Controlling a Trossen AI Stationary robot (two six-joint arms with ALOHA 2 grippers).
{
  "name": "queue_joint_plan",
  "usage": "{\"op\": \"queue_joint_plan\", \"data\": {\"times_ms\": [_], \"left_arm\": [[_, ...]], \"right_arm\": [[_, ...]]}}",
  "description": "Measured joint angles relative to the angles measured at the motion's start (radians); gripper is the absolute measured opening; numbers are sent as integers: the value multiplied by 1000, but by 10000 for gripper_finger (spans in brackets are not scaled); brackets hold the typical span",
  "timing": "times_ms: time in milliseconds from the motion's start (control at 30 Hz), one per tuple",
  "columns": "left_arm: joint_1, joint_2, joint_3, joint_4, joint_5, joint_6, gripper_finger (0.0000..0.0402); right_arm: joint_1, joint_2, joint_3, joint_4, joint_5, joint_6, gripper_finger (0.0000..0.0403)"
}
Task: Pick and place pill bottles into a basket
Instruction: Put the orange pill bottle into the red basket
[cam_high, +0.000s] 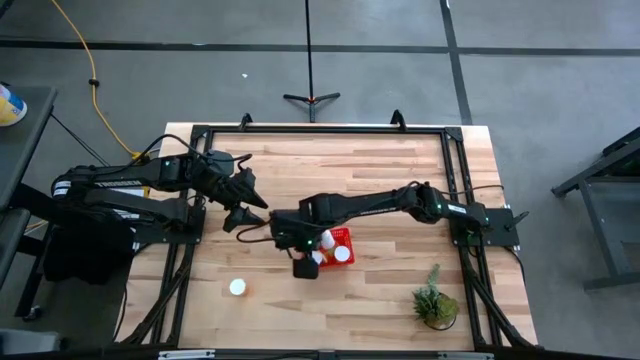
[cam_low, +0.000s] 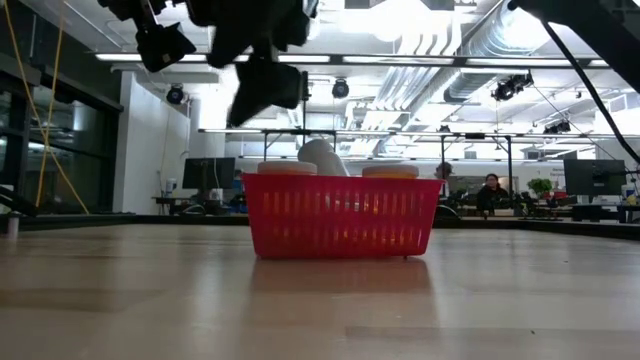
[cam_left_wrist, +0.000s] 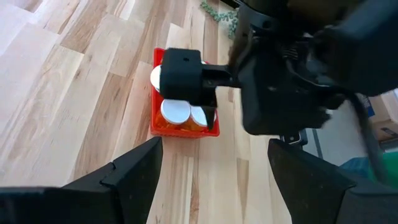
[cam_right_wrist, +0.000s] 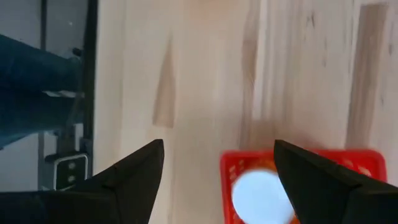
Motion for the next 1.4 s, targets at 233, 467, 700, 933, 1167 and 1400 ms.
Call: {"op": "queue_joint_plan", "data": {"times_ms": [233, 467, 700, 933, 1167, 1400], "left_arm": [[0, 0, 0, -6, 0, 0, 326], [0, 0, 0, -16, 0, 0, 326], [0, 0, 0, -34, 4, 0, 326], [0, 0, 0, -46, 12, 0, 326], [0, 0, 0, -66, 12, 3, 326], [0, 0, 0, -193, 36, 3, 326]], "right_arm": [[0, 0, 0, 59, -4, -2, 294], [-7, -14, 0, -2, 11, -26, 293], [-38, -60, 0, -64, 53, -49, 293], [-59, -122, 0, -165, 105, -97, 293], [-79, -224, 0, -265, 184, -117, 293], [-119, -365, -1, -369, 306, -102, 293]]}}
